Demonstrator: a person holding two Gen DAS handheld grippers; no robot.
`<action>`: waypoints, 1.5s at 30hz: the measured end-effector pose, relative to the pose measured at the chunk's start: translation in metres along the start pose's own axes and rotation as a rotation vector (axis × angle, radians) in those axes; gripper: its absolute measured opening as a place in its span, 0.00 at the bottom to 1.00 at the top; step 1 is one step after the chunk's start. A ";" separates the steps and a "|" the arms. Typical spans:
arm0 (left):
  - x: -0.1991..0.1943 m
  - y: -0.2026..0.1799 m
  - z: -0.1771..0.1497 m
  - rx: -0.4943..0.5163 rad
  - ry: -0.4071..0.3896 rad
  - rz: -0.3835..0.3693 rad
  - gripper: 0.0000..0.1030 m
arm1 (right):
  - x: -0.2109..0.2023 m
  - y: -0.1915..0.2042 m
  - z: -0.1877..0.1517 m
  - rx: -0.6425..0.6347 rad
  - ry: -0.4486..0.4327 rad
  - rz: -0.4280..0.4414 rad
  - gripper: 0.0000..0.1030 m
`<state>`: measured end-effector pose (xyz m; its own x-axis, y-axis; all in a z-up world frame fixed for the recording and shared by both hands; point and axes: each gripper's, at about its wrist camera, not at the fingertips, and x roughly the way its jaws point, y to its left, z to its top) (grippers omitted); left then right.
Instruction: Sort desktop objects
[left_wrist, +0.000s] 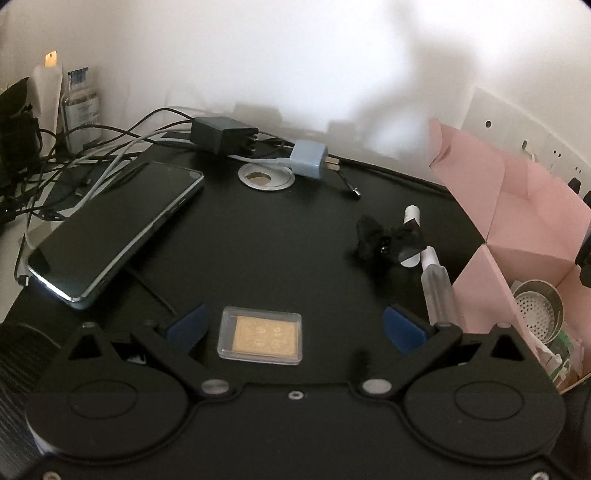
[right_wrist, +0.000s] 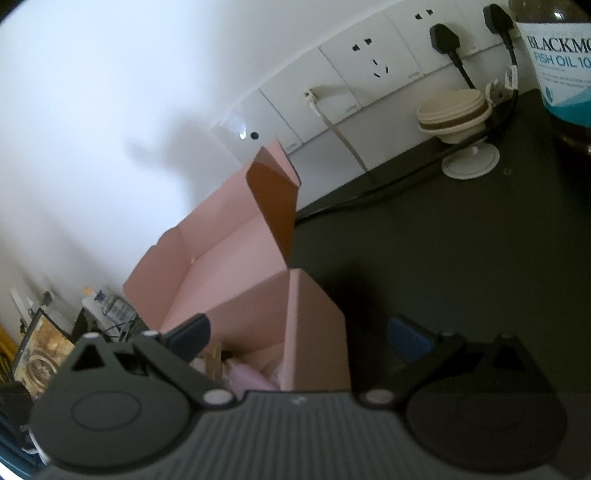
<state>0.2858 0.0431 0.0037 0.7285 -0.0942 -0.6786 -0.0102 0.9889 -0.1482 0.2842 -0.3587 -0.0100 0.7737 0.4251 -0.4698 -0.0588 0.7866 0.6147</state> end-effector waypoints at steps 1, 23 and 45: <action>0.000 -0.001 0.000 0.005 0.000 -0.003 1.00 | 0.000 0.000 0.000 0.002 0.000 0.000 0.99; 0.001 -0.037 -0.013 0.252 -0.005 -0.029 1.00 | 0.000 -0.003 0.001 0.019 0.006 0.002 0.99; -0.005 -0.032 -0.020 0.253 -0.052 -0.032 1.00 | 0.001 -0.004 0.000 0.023 -0.001 0.009 0.99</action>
<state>0.2687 0.0100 -0.0022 0.7598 -0.1264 -0.6377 0.1806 0.9833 0.0203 0.2847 -0.3613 -0.0132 0.7736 0.4317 -0.4638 -0.0514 0.7724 0.6331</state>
